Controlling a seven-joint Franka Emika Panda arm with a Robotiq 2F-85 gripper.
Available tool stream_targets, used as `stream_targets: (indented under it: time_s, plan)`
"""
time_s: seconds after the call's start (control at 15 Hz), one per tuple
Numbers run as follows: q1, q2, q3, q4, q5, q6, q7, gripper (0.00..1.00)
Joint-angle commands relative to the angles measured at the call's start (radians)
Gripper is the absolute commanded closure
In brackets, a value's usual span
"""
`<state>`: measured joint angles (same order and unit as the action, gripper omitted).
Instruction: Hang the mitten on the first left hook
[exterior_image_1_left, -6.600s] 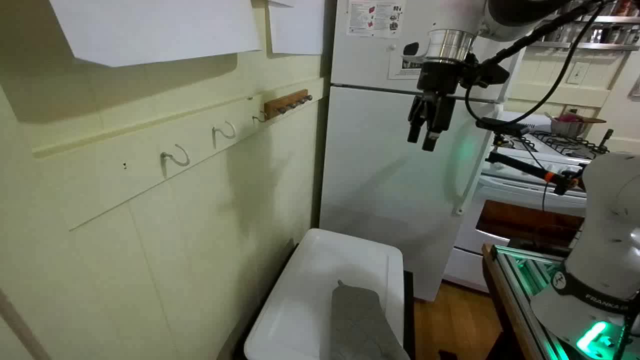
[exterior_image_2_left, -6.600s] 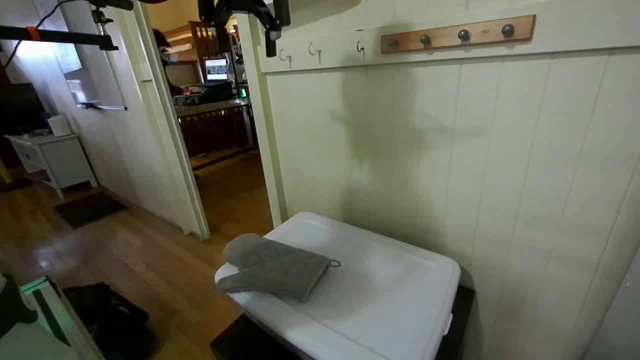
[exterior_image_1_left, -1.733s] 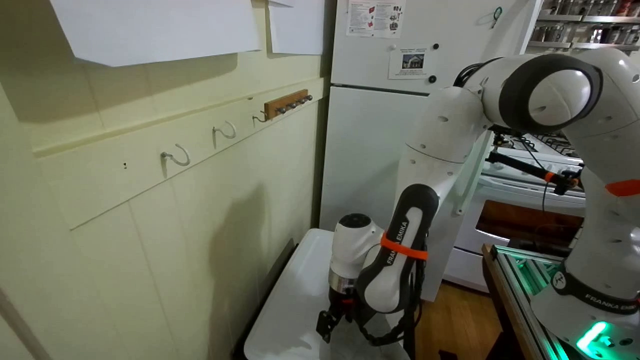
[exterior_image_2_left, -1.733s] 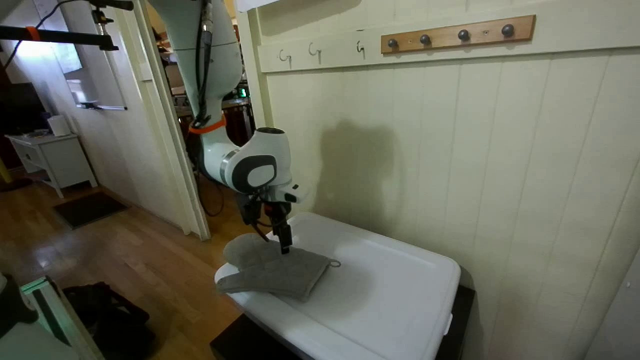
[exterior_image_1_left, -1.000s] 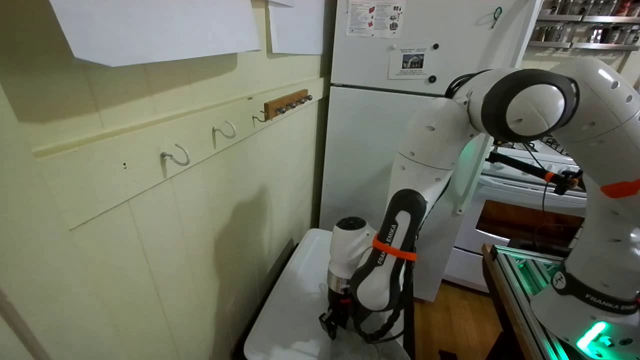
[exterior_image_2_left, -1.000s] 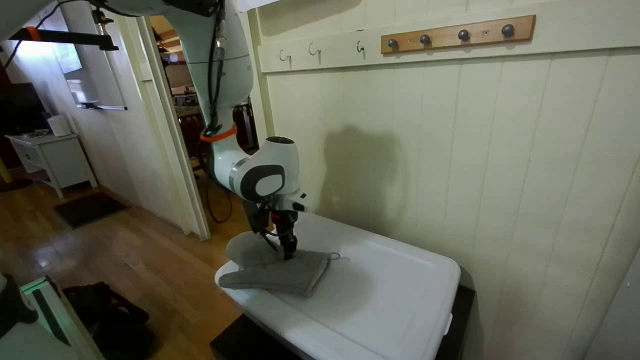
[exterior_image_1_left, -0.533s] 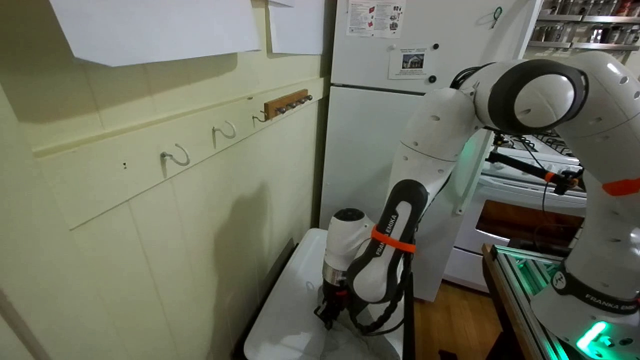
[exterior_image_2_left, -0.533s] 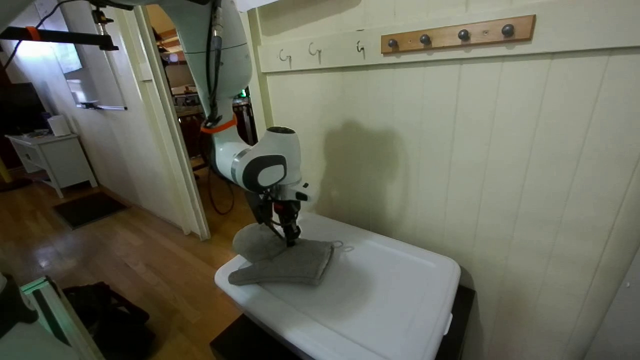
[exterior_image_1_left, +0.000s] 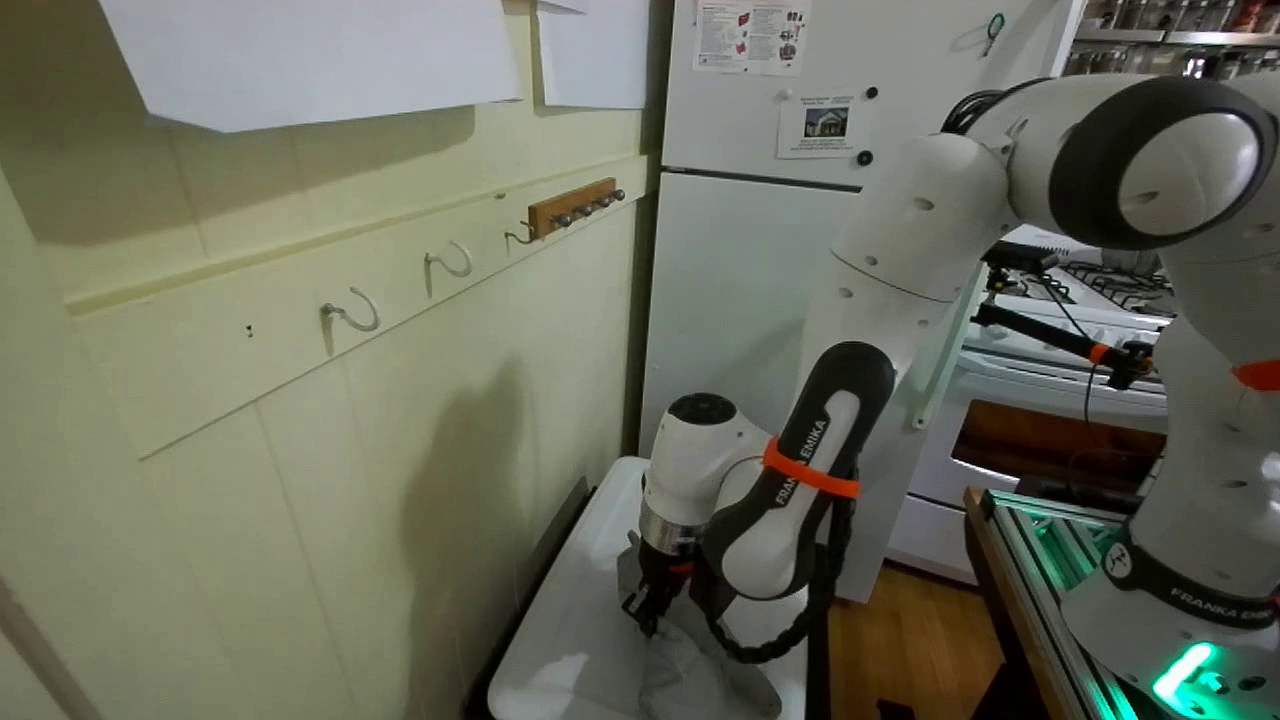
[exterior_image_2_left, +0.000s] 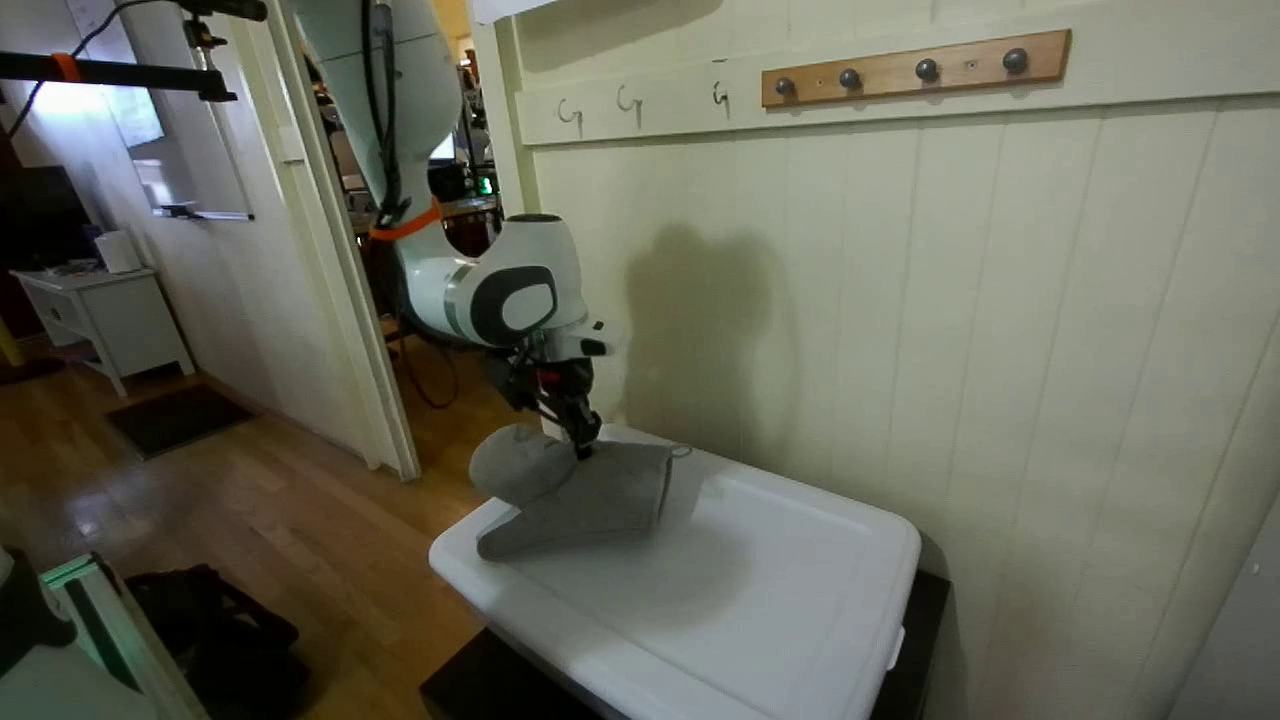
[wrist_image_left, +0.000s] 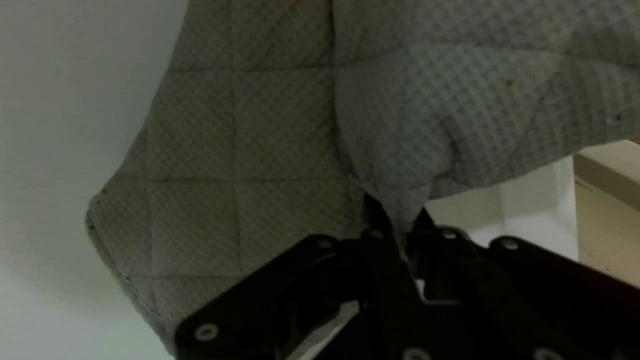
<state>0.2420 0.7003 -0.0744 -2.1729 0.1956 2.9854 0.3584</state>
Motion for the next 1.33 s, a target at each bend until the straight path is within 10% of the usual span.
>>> stream_targets:
  time_s: [0.0, 0.73, 1.27]
  plan:
    - [0.258, -0.124, -0.223, -0.113, -0.096, -0.042, 0.113, 0.97]
    - [0.783, -0.217, -0.711, -0.075, -0.604, -0.274, 0.372, 0.97]
    - [0.857, -0.29, -0.702, 0.06, -1.001, -0.524, 0.488, 0.97]
